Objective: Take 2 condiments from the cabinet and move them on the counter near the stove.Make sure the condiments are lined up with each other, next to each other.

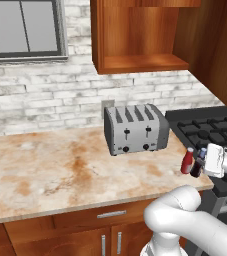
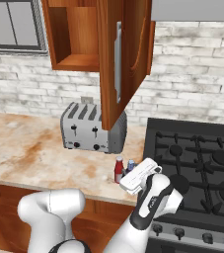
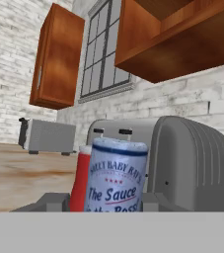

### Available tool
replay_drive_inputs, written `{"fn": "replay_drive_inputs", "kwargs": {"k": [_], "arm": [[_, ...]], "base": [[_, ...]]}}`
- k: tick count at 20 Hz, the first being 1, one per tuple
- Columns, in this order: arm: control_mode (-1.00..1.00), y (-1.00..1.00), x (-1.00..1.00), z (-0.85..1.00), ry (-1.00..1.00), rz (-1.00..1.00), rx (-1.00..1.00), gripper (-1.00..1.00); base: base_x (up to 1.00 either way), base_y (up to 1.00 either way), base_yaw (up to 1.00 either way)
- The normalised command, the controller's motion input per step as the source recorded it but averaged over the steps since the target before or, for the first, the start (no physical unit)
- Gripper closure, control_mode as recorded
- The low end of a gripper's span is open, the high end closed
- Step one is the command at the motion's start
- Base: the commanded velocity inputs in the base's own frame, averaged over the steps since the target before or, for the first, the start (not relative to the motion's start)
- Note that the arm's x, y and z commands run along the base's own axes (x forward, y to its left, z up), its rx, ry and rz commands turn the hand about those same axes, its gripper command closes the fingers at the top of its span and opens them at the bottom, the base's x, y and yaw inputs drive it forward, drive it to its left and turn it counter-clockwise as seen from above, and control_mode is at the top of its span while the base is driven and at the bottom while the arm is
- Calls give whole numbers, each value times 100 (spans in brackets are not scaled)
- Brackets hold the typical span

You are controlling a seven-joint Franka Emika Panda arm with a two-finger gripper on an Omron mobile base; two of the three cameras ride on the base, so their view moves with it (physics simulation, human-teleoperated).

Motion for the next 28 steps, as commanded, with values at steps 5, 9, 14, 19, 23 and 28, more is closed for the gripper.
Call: {"fn": "replay_drive_inputs", "kwargs": {"k": [5,9,14,19,23,28], "arm": [[-100,17,-6,-11,-2,3,0,100],[-100,15,-1,-2,-4,7,0,100],[-100,20,0,-1,-2,8,0,100],[-100,20,4,-12,0,7,0,100],[-100,15,10,-15,-1,5,0,100],[-100,7,10,-15,0,1,0,-100]], "base": [[0,0,0],[0,0,0],[0,0,0],[0,0,0],[0,0,0],[0,0,0]]}}
